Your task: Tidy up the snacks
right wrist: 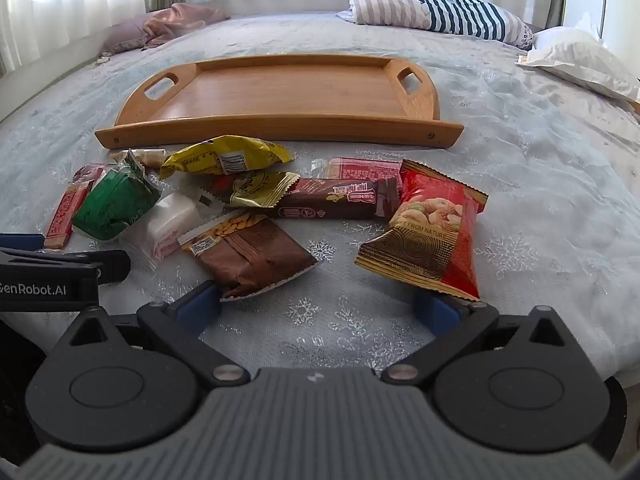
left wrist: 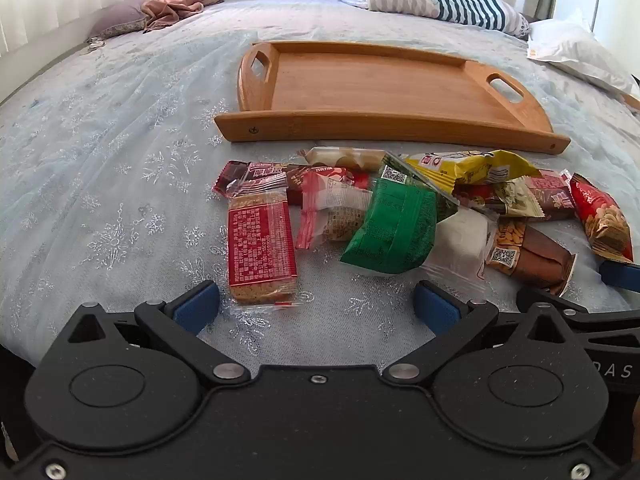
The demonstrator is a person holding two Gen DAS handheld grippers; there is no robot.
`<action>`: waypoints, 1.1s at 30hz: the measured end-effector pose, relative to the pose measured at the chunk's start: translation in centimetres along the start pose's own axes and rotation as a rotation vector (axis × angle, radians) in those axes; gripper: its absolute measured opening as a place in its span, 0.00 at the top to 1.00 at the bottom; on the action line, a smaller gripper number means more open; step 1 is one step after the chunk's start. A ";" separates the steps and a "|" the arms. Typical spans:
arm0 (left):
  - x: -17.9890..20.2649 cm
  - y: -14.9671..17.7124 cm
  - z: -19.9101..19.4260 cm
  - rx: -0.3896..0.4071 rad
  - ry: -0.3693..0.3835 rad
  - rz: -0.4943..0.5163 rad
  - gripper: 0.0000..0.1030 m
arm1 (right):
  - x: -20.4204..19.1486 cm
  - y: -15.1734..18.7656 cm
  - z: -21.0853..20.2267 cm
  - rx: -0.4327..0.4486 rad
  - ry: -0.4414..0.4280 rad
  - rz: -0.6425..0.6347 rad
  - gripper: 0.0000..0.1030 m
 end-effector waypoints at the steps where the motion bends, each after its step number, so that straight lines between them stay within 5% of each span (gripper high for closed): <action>1: 0.0 0.0 0.0 0.001 0.000 0.000 0.00 | 0.0 0.0 0.0 0.000 -0.001 0.001 0.00; 33: -0.1 -0.3 0.1 0.000 -0.002 0.001 0.00 | -0.4 0.0 -0.2 0.006 0.005 -0.007 0.00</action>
Point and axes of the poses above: each gripper's, at about its wrist camera, not at the fingertips, and z roughly the way its jaws point, x to its right, y to its underside, the point moved 8 cm from there along z, roughly the way its jaws point, and after that the axes turned 12 degrees about z, right-handed, at the moved point
